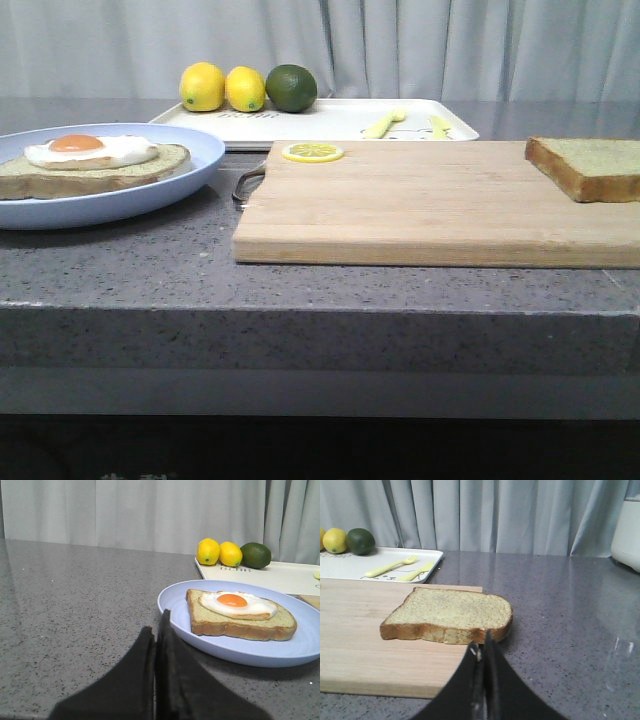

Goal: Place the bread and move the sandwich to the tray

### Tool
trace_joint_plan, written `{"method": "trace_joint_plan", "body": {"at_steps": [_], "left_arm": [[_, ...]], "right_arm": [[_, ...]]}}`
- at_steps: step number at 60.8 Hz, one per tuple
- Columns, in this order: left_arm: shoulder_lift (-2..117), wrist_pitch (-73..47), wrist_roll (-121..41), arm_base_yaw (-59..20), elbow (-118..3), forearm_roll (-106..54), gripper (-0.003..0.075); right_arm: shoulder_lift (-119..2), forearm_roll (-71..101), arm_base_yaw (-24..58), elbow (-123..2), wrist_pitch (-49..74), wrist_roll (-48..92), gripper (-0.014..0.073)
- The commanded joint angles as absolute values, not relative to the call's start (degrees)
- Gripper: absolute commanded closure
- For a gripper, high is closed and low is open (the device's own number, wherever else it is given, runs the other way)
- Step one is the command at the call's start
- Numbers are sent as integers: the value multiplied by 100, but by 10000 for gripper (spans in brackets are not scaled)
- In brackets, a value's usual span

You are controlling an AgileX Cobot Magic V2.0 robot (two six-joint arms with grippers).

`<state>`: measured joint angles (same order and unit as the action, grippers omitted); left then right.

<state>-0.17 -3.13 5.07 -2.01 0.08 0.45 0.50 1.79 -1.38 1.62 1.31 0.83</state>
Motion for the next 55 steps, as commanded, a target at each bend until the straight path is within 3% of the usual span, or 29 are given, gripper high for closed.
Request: {"method": "trace_joint_plan", "body": {"at_steps": [1, 55], "left_arm": [[-133, 163, 565, -195, 36, 0, 738], [-133, 211, 565, -195, 26, 0, 738]], "right_arm": [[183, 117, -141, 141, -319, 83, 662], [183, 117, -141, 136, -388, 83, 662]]}}
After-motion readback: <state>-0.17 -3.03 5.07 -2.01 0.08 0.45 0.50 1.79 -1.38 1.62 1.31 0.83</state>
